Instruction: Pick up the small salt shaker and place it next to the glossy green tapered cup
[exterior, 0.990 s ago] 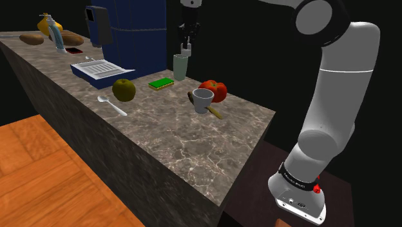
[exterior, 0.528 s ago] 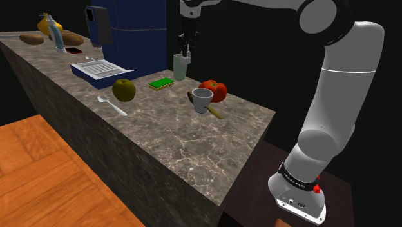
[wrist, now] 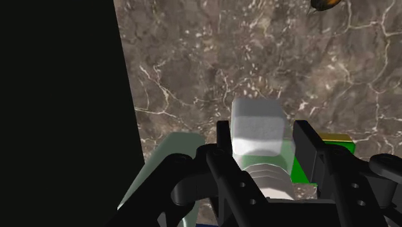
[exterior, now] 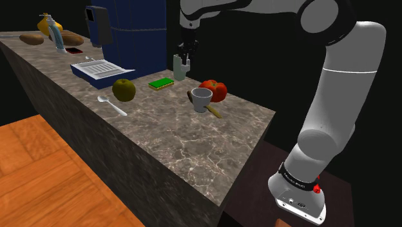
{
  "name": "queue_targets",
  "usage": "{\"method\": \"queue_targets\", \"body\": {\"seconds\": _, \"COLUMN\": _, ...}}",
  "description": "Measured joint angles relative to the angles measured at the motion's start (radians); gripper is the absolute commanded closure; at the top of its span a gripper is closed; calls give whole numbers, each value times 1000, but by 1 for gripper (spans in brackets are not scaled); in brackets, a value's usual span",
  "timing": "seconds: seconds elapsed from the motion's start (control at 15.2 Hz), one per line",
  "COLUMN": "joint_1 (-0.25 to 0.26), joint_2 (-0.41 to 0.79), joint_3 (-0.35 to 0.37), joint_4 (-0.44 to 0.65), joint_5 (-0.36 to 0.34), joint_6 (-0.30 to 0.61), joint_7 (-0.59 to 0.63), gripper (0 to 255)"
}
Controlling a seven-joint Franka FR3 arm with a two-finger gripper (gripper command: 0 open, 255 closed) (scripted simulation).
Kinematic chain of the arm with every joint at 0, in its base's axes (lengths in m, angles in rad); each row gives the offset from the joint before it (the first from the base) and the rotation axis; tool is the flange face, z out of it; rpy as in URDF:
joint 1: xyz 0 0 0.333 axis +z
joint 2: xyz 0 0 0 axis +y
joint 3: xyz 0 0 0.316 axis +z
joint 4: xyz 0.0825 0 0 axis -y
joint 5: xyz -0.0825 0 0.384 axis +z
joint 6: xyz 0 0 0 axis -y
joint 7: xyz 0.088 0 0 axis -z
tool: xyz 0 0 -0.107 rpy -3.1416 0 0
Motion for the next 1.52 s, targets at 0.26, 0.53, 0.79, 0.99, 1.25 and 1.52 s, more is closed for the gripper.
{"method": "queue_targets", "body": {"seconds": 0.26, "joint_1": -1, "joint_2": 0, "joint_3": -1, "joint_4": -57, "joint_5": -3, "joint_6": 56, "joint_7": 7, "gripper": 255}}
{"method": "queue_targets", "body": {"seconds": 0.53, "joint_1": -2, "joint_2": 9, "joint_3": -2, "joint_4": -100, "joint_5": -7, "joint_6": 108, "joint_7": 13, "gripper": 255}}
{"method": "queue_targets", "body": {"seconds": 0.79, "joint_1": -3, "joint_2": 17, "joint_3": -4, "joint_4": -143, "joint_5": -11, "joint_6": 159, "joint_7": 20, "gripper": 255}}
{"method": "queue_targets", "body": {"seconds": 0.99, "joint_1": -2, "joint_2": 21, "joint_3": -4, "joint_4": -179, "joint_5": -16, "joint_6": 198, "joint_7": 28, "gripper": 255}}
{"method": "queue_targets", "body": {"seconds": 1.25, "joint_1": -2, "joint_2": 34, "joint_3": -6, "joint_4": -205, "joint_5": -21, "joint_6": 236, "joint_7": 34, "gripper": 255}}
{"method": "queue_targets", "body": {"seconds": 1.52, "joint_1": -2, "joint_2": 36, "joint_3": -6, "joint_4": -205, "joint_5": -21, "joint_6": 239, "joint_7": 34, "gripper": 255}}
